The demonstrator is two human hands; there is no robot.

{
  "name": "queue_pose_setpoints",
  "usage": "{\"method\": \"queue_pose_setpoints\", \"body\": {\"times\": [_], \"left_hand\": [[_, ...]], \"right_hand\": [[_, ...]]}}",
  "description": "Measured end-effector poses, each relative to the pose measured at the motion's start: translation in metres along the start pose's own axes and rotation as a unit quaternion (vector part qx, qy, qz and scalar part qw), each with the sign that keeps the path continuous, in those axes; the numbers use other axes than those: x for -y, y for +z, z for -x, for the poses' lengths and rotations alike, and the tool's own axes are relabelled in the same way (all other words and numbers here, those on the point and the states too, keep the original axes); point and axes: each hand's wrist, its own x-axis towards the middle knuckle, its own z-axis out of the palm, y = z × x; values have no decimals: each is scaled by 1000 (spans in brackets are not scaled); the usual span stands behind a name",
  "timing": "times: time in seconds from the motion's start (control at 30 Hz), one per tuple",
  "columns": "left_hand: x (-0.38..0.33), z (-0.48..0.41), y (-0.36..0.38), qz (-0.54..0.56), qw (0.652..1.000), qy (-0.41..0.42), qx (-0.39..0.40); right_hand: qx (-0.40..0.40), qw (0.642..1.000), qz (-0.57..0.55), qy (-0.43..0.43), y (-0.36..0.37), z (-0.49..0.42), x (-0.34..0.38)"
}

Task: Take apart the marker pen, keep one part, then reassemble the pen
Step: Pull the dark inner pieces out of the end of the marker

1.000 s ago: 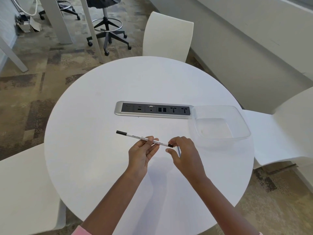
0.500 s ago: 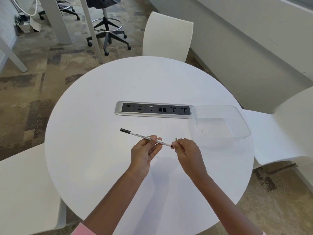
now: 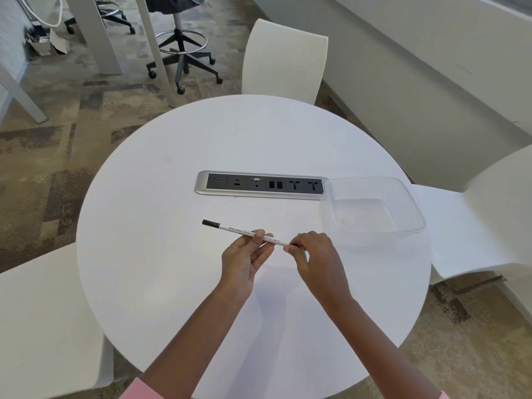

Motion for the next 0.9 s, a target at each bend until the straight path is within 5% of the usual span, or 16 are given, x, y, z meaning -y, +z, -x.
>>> {"method": "queue_pose_setpoints", "body": {"times": [0.13,0.47,0.9], "left_hand": [[-1,0,-1,-4,1000,0,-5],[-1,0,-2,-1,1000,-2,-7],[-3,0,1,0,1000,1,3]], "right_hand": [[62,993,-76,65,-4,-2,0],[-2,999,20,-34,-2,2,-5],[-4,1000,0,-25,-1,0,-4]]}}
